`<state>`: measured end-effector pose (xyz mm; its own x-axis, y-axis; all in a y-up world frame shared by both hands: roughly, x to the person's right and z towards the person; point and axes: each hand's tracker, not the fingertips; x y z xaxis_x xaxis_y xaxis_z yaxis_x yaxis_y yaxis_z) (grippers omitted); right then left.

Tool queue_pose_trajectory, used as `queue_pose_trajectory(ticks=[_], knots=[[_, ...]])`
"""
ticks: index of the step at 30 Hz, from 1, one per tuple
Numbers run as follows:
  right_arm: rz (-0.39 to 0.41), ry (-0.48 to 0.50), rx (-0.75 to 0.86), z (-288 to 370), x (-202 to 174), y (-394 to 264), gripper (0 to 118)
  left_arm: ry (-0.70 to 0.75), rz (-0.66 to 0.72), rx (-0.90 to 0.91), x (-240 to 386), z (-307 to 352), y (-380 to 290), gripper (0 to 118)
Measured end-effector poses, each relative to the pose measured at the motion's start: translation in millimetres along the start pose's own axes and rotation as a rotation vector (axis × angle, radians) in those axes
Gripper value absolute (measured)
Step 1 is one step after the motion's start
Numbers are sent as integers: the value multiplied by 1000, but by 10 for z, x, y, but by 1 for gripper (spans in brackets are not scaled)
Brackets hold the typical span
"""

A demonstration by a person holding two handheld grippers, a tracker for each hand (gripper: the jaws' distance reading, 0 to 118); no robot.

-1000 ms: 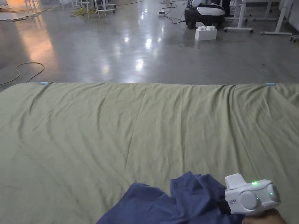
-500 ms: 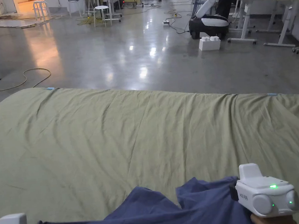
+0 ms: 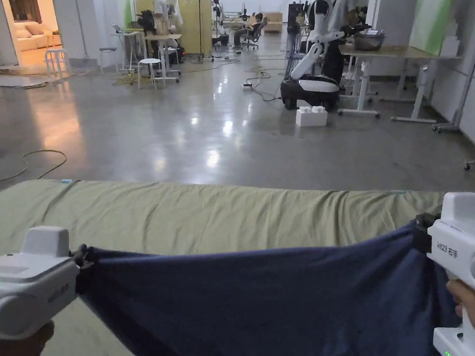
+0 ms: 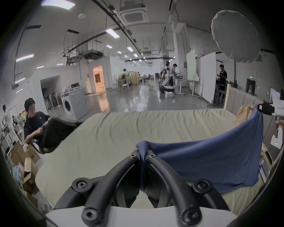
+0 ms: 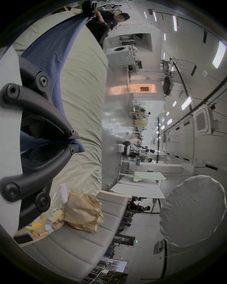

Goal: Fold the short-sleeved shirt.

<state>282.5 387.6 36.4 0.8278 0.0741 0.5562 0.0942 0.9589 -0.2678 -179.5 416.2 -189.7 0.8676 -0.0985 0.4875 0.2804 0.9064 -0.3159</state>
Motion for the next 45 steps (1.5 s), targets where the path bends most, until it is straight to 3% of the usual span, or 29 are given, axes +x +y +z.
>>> queue_pose_trajectory(ticks=[5, 12, 15, 23, 27, 35, 45], knots=[[-11, -51, 82, 129, 230, 508, 5, -22, 38, 81, 160, -1, 634, 5], [52, -109, 164, 151, 344, 1135, 5, -57, 101, 155, 193, -167, 1416, 5], [97, -143, 204, 97, 324, 1361, 5, -65, 96, 175, 220, -256, 1678, 5], [80, -167, 221, -204, 319, 1880, 5, -18, 51, 216, 276, -504, 2283, 5], [149, -198, 255, -303, 280, 2079, 6, -2, 22, 244, 283, -573, 2493, 5], [101, -201, 253, -453, 303, 2016, 6, -10, 34, 269, 282, -664, 2460, 5], [126, -188, 144, -522, 239, 1132, 6, -60, -5, 166, 261, -975, 1683, 5]])
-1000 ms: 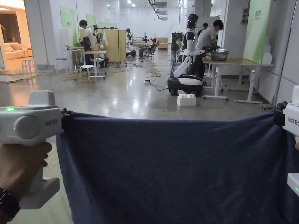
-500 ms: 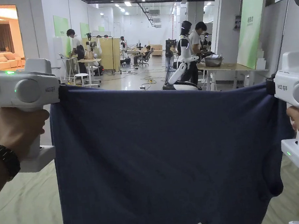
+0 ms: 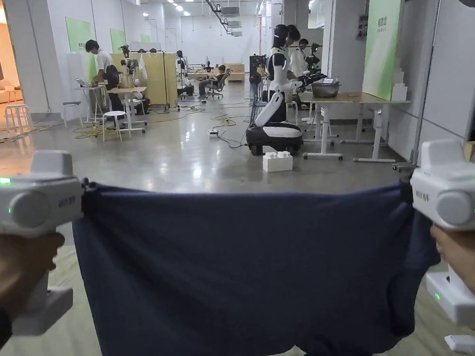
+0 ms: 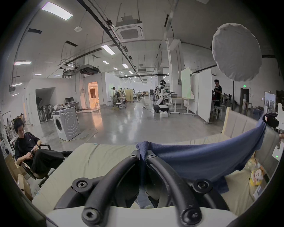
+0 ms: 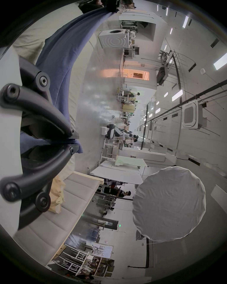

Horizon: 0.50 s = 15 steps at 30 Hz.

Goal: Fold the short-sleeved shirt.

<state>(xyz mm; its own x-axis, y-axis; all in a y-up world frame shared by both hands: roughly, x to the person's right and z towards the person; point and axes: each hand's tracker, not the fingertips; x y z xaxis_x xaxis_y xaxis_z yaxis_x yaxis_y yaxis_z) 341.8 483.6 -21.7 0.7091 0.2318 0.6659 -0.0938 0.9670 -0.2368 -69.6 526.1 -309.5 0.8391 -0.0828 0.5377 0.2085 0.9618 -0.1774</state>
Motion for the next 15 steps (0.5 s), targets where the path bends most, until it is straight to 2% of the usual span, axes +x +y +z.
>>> queue_pose_trajectory(ticks=[7, 15], knots=[[21, 39, -88, 269, -36, -777, 6, -43, 54, -79, -84, 236, -815, 5], [17, 49, -61, 1105, 4, -1069, 6, -66, 109, -68, -186, 902, -1222, 5]])
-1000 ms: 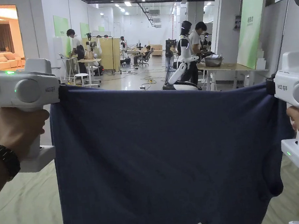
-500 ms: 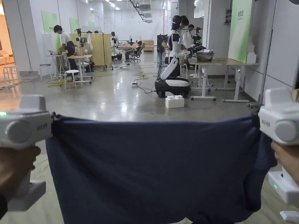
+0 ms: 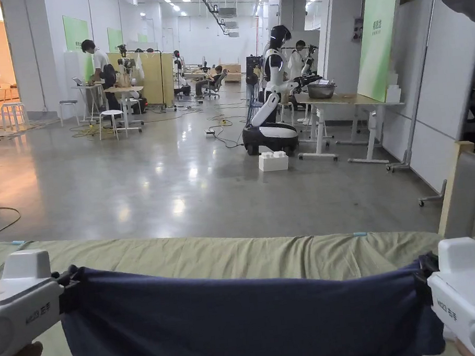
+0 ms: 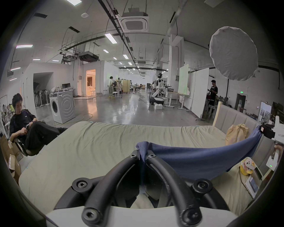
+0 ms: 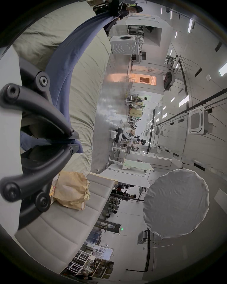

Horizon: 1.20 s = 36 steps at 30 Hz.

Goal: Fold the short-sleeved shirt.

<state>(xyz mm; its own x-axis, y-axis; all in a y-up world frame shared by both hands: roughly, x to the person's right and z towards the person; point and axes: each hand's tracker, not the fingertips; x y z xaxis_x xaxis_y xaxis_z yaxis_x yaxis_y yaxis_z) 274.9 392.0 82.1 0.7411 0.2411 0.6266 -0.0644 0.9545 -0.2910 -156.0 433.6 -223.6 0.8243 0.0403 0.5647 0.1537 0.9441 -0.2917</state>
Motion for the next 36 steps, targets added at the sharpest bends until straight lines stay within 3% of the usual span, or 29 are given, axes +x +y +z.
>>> queue_pose_trajectory(ticks=[14, 18, 21, 28, 30, 36], knots=[[3, 19, -61, 1255, -80, -540, 6, 14, 41, 7, -160, 1091, -876, 5], [-22, 49, -160, 1484, -99, -818, 6, 10, 65, -52, -212, 1287, -1197, 5], [29, 57, -227, 1624, -166, -1057, 6, 8, 61, -127, -222, 1350, -1461, 5], [50, 65, -390, 1800, -230, -1702, 6, 12, 16, -279, -152, 1376, -2093, 5], [7, 89, -487, 1784, -255, -1917, 6, 21, -17, -329, -115, 1321, -2254, 5], [87, 106, -617, 1672, -399, -2342, 6, 21, -27, -469, -157, 1060, -2677, 5]])
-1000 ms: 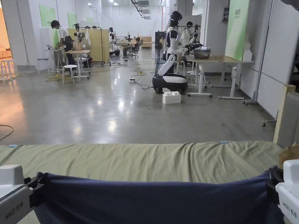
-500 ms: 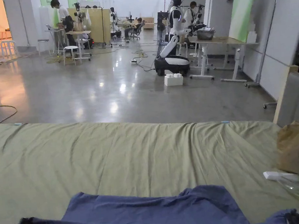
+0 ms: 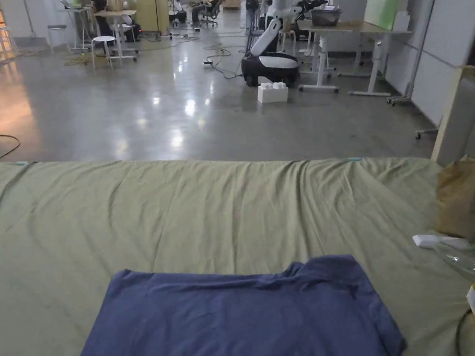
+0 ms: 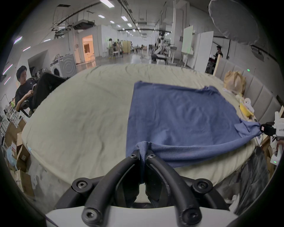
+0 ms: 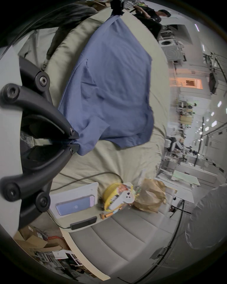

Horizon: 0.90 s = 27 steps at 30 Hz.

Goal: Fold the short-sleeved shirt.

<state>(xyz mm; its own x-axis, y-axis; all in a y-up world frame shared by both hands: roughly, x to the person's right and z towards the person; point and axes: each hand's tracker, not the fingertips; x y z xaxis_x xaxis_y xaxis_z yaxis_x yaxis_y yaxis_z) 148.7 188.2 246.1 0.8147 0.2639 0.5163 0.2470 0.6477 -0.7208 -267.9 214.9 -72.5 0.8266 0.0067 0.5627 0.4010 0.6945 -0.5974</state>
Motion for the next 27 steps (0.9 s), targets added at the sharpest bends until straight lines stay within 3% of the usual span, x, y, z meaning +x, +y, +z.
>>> queue_pose_trajectory(ticks=[7, 9, 11, 13, 15, 17, 21, 27], knots=[[40, 11, -124, -215, -74, -180, 8, 2, -10, -59, 17, -110, -144, 7], [47, 13, -133, -238, -88, -186, 27, 2, -13, -67, 19, -113, -159, 14], [54, 0, -142, -233, -94, -174, 52, 17, -28, -80, 26, -112, -161, 37], [53, -16, -125, -193, -79, -116, 54, 39, -54, -63, 37, -76, -143, 40], [22, -36, -59, -122, -71, -9, 63, 53, -70, -13, 59, 20, -80, 52], [1, -39, 12, -51, -59, 119, 71, 68, -68, 46, 80, 95, 21, 57], [-76, -11, 189, 65, -67, 409, 79, 62, -43, 172, 176, 226, 272, 57], [-156, 7, 467, 231, -238, 776, 78, 49, 8, 394, 432, 438, 607, 55]])
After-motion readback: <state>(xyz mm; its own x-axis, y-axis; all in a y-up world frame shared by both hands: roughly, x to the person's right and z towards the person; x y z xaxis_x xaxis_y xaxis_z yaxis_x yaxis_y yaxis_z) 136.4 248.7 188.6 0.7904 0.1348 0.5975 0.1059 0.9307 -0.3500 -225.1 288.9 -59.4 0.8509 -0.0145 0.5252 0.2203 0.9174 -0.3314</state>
